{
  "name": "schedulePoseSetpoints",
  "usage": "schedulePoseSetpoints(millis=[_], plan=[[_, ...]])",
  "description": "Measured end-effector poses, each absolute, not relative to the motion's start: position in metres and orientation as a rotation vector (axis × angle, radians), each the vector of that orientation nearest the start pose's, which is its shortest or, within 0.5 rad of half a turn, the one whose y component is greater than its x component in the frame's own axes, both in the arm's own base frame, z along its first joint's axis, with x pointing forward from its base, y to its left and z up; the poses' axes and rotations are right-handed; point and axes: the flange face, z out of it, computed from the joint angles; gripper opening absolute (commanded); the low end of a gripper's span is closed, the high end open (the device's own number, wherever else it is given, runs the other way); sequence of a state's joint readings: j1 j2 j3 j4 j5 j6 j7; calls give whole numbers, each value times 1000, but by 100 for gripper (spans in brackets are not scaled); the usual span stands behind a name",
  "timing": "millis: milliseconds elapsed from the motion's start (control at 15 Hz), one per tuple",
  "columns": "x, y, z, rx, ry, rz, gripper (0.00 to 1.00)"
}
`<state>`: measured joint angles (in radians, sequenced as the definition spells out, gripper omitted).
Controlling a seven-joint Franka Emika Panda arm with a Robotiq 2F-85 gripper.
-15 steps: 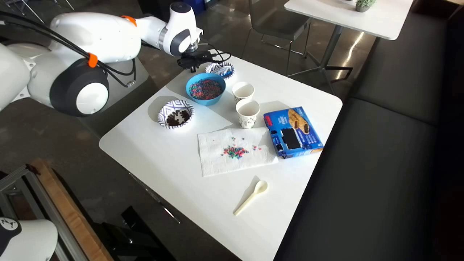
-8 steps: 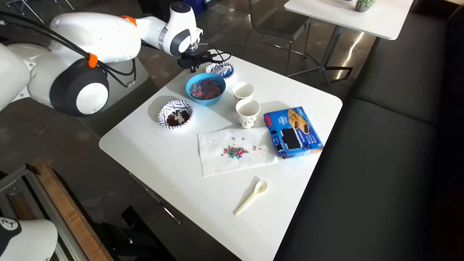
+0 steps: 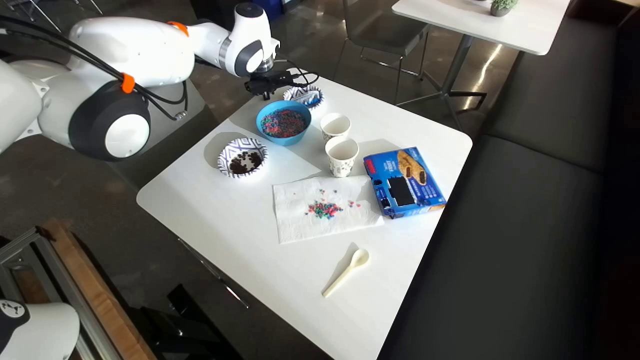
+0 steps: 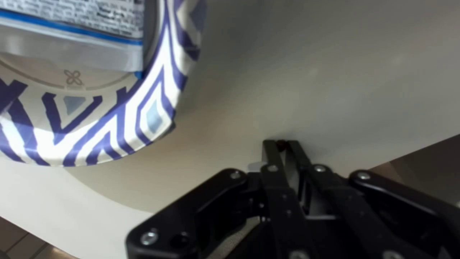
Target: Put the brown object in the bowl closest to you
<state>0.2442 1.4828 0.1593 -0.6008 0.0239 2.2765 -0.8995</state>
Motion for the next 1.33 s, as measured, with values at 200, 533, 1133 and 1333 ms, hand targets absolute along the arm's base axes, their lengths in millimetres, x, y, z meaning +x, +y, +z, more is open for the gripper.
schedulePoseSetpoints(millis=[200, 533, 1133, 1333], plan=[[767, 246, 78, -2545, -1611, -362, 8], [767, 246, 79, -2544, -1613, -365, 8], [767, 249, 80, -2540, -1623, -366, 9], [766, 250, 80, -2540, -1629, -365, 7]])
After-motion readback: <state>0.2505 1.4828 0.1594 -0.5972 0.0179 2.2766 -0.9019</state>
